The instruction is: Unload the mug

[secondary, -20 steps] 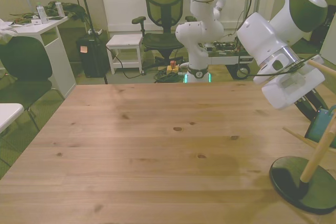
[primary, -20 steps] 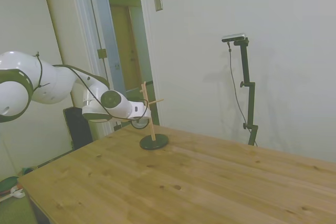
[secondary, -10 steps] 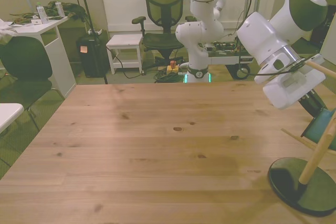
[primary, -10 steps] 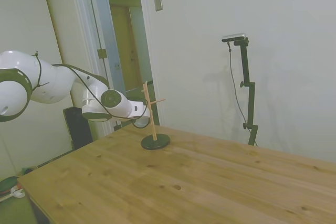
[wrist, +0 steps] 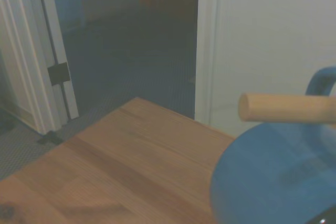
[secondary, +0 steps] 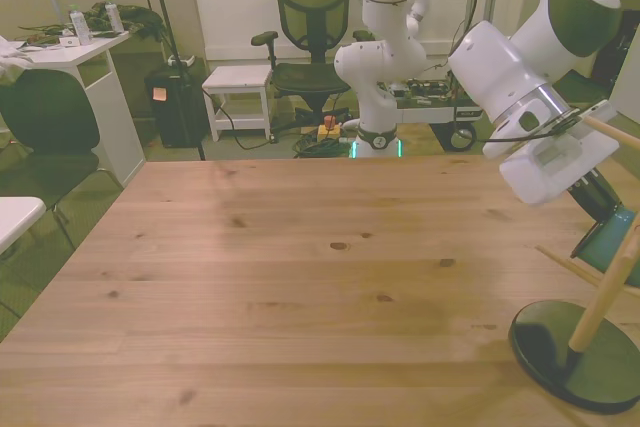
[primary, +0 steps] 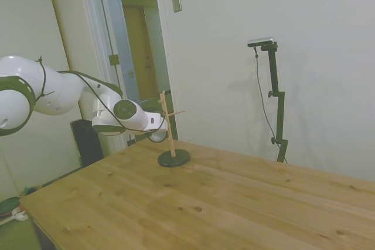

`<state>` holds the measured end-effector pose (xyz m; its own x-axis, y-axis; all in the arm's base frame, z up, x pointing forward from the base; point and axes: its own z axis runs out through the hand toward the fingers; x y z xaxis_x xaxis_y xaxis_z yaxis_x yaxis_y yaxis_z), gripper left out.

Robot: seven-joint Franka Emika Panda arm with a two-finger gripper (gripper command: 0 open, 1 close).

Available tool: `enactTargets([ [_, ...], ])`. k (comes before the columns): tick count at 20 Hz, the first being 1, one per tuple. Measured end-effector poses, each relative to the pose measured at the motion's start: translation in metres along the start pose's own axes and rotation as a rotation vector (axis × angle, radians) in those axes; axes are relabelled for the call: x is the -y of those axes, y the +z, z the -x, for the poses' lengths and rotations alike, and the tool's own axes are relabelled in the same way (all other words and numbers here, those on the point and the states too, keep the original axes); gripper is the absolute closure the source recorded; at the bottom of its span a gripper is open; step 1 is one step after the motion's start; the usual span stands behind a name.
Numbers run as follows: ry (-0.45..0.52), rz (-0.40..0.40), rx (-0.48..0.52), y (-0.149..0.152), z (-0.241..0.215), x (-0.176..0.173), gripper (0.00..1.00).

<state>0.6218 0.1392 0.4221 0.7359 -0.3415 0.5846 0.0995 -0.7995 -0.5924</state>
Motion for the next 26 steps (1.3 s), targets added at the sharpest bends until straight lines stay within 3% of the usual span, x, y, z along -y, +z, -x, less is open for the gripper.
enactTargets([
  [26,-0.056,-0.044,0.082,-0.039,0.052,0.034,1.00],
])
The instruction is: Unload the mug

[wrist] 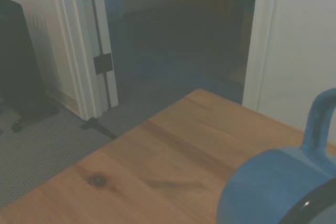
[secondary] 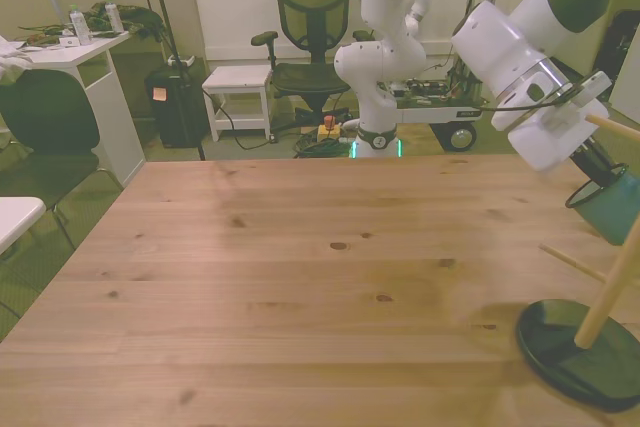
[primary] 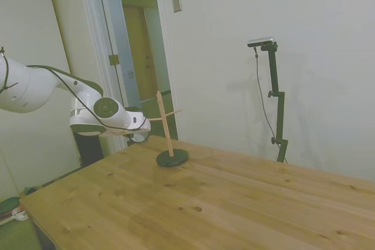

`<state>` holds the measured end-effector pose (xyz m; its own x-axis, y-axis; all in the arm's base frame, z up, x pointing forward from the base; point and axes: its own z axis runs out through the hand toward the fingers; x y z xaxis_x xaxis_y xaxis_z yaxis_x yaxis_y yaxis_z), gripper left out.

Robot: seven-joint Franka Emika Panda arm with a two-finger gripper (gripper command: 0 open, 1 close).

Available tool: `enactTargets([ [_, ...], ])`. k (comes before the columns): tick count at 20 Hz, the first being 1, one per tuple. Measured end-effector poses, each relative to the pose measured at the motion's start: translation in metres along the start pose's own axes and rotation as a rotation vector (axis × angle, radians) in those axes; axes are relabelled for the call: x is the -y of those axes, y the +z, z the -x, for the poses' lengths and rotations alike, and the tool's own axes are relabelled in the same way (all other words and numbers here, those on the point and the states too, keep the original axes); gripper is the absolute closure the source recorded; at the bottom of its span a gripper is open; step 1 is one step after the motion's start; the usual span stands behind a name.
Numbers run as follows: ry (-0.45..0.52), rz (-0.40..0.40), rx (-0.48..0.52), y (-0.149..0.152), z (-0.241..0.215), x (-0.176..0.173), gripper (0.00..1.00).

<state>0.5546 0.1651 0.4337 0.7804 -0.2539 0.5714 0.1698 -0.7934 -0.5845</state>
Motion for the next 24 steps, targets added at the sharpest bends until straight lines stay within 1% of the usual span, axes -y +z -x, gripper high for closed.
enactTargets([
  [5,-0.006,-0.007,0.015,-0.022,0.012,0.001,1.00],
  [11,0.029,0.072,0.038,-0.062,0.043,-0.027,1.00],
  [17,0.097,0.196,0.053,-0.106,0.056,-0.049,1.00],
  [20,0.143,0.269,0.077,-0.114,0.060,-0.063,1.00],
  [24,0.199,0.354,0.107,-0.117,0.062,-0.076,1.00],
])
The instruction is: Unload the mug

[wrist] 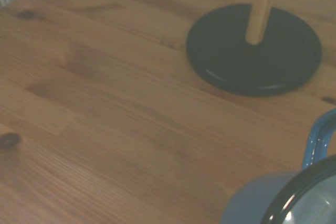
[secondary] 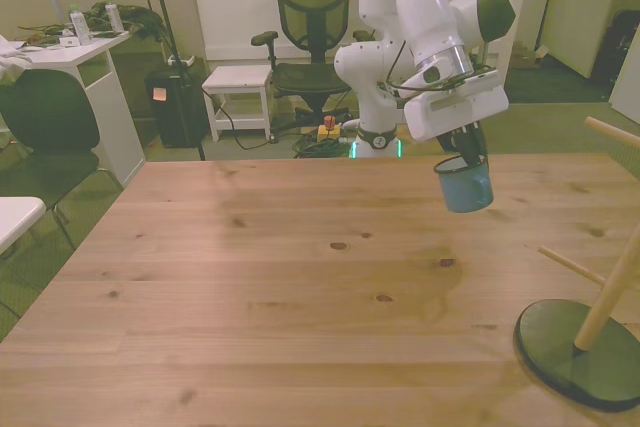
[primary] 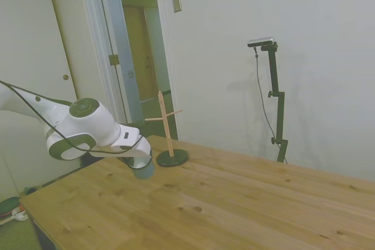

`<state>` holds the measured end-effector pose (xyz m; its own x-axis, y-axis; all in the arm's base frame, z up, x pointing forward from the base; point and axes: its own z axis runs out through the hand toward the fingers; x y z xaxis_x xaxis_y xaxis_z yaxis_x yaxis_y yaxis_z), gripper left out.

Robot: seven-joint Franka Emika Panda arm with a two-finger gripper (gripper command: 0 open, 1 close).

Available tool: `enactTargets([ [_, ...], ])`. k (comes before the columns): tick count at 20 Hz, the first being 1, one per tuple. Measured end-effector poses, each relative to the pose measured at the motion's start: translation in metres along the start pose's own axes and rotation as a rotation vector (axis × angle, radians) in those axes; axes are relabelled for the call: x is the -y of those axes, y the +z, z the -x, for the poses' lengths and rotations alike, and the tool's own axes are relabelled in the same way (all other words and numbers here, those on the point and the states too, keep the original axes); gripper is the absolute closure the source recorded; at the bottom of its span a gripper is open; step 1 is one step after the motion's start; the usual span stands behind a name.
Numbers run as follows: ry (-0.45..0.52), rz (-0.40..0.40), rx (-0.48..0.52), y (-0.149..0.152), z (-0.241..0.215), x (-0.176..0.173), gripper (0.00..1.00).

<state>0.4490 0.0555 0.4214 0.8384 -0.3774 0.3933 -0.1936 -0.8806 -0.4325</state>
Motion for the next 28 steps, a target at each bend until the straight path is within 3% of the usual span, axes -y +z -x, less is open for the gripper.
enactTargets([
  [5,0.074,0.088,0.041,0.005,-0.003,-0.004,1.00],
  [9,0.136,0.154,0.068,0.030,-0.015,-0.001,1.00],
  [13,0.173,0.191,0.094,0.056,-0.027,-0.003,1.00],
  [21,0.223,0.264,0.158,0.066,-0.034,-0.003,1.00],
  [22,0.224,0.273,0.162,0.068,-0.035,-0.002,0.00],
  [28,0.233,0.303,0.163,0.076,-0.041,0.002,0.00],
])
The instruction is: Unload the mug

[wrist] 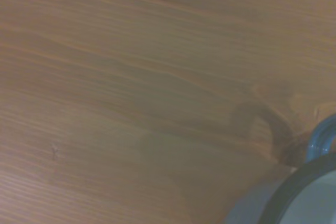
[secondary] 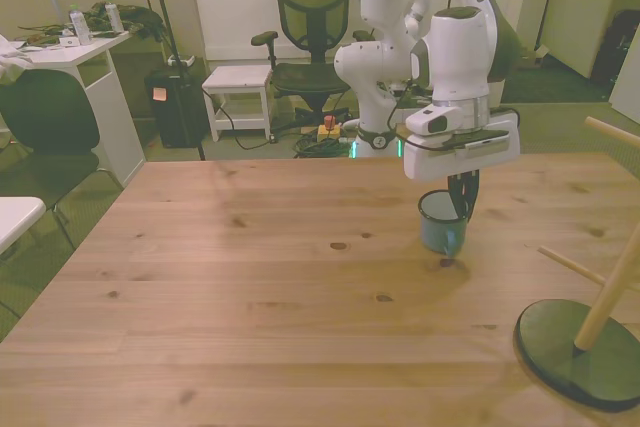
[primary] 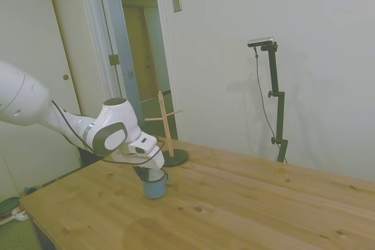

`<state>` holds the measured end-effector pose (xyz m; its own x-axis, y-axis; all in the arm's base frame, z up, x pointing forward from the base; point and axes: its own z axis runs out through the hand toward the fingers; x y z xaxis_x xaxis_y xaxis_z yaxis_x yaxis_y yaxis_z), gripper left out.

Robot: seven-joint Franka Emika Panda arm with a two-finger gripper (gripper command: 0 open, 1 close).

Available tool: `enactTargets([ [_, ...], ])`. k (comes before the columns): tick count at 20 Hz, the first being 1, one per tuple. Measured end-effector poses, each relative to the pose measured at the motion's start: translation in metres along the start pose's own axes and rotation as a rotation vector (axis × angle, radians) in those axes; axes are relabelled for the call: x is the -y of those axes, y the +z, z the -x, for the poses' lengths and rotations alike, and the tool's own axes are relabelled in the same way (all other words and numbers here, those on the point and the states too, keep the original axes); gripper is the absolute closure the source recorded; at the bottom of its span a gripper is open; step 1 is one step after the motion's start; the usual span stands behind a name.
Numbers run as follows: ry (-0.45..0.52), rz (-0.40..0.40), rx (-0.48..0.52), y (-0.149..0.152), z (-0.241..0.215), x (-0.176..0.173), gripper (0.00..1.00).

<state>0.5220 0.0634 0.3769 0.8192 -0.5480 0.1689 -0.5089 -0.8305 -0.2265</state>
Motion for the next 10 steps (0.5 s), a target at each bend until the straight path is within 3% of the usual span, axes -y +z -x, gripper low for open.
enactTargets([
  [10,-0.003,-0.003,0.000,0.0002,-0.0005,0.0042,0.00],
])
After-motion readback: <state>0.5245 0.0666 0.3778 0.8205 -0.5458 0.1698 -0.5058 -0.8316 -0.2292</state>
